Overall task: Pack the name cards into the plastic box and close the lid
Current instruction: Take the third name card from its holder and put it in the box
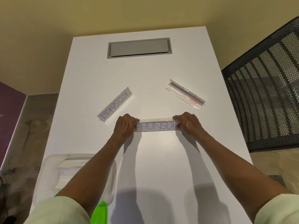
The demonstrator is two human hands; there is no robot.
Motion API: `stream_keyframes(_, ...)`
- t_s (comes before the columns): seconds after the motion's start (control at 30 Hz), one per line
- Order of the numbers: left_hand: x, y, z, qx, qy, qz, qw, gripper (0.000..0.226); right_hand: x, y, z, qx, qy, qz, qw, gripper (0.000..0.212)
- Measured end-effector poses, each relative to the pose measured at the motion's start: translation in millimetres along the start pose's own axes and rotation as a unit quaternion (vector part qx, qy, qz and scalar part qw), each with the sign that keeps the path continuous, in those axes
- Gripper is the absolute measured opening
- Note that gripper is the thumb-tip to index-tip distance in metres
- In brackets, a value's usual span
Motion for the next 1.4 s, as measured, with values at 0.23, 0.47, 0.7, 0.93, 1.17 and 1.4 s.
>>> stream_keyframes(0.23, 4, 16, 15, 0.039, -0.007, 0.021, 0.999, 0.030, -11, 16, 6, -0.001, -0.005, -0.006, 1.000, 0.039)
stream_keyframes(0.47, 7, 45, 42, 0.074, -0.007, 0.006, 0.997, 0.021, -35, 45, 15, -0.004, -0.020, -0.026, 0.999, 0.039)
stream_keyframes(0.7, 2, 70, 81, 0.110, -0.017, 0.024, 0.994, 0.018, -64, 67, 24, -0.044, -0.076, -0.064, 0.994, 0.035)
stream_keyframes(0.93, -9, 87, 120, 0.139, -0.004, 0.037, 0.990, 0.025, -105, 84, 50, 0.039, 0.014, -0.007, 0.999, 0.043)
stream_keyframes(1.17, -23, 95, 160, 0.145, 0.000, 0.027, 0.989, 0.024, -142, 90, 73, 0.058, 0.046, 0.013, 0.997, 0.039)
stream_keyframes(1.4, -53, 95, 208, 0.151, 0.002, 0.048, 0.987, 0.032, -185, 86, 85, 0.041, 0.054, 0.009, 0.998, 0.040)
Point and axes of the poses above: each hand's wrist, its own z-axis away from the middle knuckle, its own y-axis out of the back of the hand, x = y × z, the point moved 3 cm from there along -z, towards the middle knuckle, and after that the axes turned 9 degrees about y, right-handed, at the moved point
